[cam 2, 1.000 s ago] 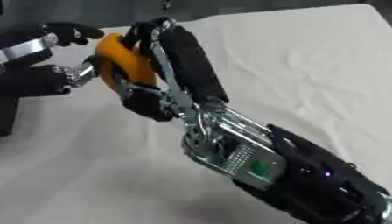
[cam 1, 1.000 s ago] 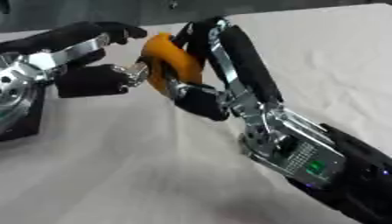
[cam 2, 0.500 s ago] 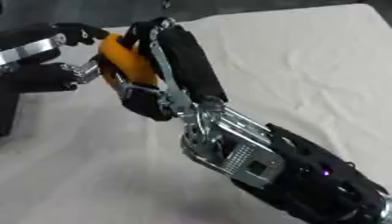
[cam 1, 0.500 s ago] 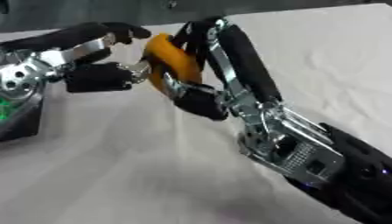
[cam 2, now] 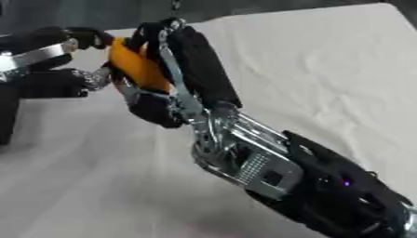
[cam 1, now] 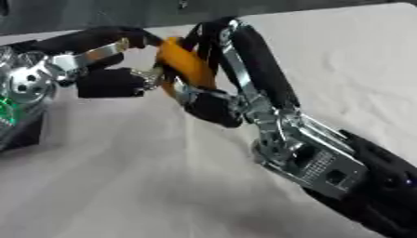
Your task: Pick up the objects with one hand, pass them to the other hand, and then place them into the box on the other side of the table.
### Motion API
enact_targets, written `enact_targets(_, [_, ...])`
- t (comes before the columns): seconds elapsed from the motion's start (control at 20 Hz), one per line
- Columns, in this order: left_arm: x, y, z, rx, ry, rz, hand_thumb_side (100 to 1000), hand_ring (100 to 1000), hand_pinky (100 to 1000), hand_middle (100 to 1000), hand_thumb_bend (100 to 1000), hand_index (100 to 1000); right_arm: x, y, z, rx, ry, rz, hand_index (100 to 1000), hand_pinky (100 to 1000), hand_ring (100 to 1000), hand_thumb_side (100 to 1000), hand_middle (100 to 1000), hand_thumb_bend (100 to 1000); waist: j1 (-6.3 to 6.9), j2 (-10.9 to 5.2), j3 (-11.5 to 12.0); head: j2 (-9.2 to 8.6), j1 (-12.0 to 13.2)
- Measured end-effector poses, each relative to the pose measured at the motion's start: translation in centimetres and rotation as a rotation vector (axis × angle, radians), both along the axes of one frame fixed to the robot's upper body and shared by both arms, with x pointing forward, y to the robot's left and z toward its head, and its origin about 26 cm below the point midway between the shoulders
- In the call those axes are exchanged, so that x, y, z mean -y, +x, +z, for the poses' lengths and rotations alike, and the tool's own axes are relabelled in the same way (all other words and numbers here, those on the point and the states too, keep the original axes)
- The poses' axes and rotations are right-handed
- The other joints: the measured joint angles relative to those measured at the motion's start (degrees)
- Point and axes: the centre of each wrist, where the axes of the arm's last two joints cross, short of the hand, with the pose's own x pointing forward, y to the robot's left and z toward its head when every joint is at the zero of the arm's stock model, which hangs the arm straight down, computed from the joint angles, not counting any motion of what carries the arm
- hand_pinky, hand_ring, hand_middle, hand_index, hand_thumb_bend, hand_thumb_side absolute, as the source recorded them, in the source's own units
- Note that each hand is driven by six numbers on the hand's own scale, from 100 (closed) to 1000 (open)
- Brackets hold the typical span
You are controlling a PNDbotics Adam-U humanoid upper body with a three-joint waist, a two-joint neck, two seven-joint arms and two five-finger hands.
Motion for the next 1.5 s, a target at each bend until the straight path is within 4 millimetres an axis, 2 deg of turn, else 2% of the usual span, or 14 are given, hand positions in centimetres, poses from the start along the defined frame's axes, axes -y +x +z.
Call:
enact_targets(0.1, [0.0, 0.1, -0.1, -0.02, 0.015, -0.012, 875, 950, 1000, 871, 100, 819, 0.0, 0.0, 0.0, 0.0, 0.0, 0.0, 280, 586, 405, 100, 362, 100, 0.0, 0.0, -0.05, 0.0, -0.05])
enact_targets(0.25, [0.0, 0.4, -0.1, -0.053, 0.03, -0.02, 677, 933, 1000, 799, 100, 750, 0.0, 0.0, 0.0, 0.001, 0.001, 0.001, 279, 584, 404, 100, 361, 100, 0.0, 0.0, -0.13, 0.0, -0.06])
enact_targets(0.3, [0.1, 0.4, -0.1, -0.061, 0.031, -0.023, 538, 928, 1000, 777, 100, 729, 0.0, 0.0, 0.0, 0.002, 0.001, 0.002, 279, 583, 403, 100, 361, 100, 0.0, 0.0, -0.14, 0.0, -0.06])
enact_targets(0.35, [0.1, 0.4, 0.0, -0.069, 0.032, -0.024, 447, 925, 1000, 767, 100, 721, 0.0, 0.0, 0.0, 0.002, 0.001, 0.002, 279, 583, 403, 100, 361, 100, 0.0, 0.0, -0.14, 0.0, -0.06])
enact_targets(0.4, [0.2, 0.5, 0.0, -0.074, 0.034, -0.022, 283, 919, 1000, 755, 100, 703, 0.0, 0.0, 0.0, 0.003, 0.002, 0.002, 279, 581, 402, 100, 360, 100, 0.0, 0.0, -0.17, 0.0, -0.07])
enact_targets(0.7, [0.2, 0.9, 0.0, -0.109, 0.02, 0.008, 288, 896, 1000, 725, 100, 643, 0.0, 0.0, 0.0, 0.01, 0.007, 0.003, 276, 576, 401, 100, 359, 100, 0.0, 0.0, -0.18, -0.01, -0.1])
enact_targets(1.25, [0.5, 1.1, -0.2, -0.132, -0.1, 0.05, 255, 816, 1000, 620, 100, 460, 0.0, 0.0, 0.0, 0.016, 0.013, 0.001, 275, 568, 398, 100, 358, 100, 0.0, 0.0, -0.29, -0.03, -0.15])
enact_targets(1.5, [0.5, 1.2, -0.2, -0.139, -0.159, 0.068, 256, 805, 1000, 614, 100, 443, 0.0, 0.0, 0.0, 0.017, 0.014, 0.001, 274, 566, 398, 100, 357, 100, 0.0, 0.0, -0.48, -0.04, -0.19])
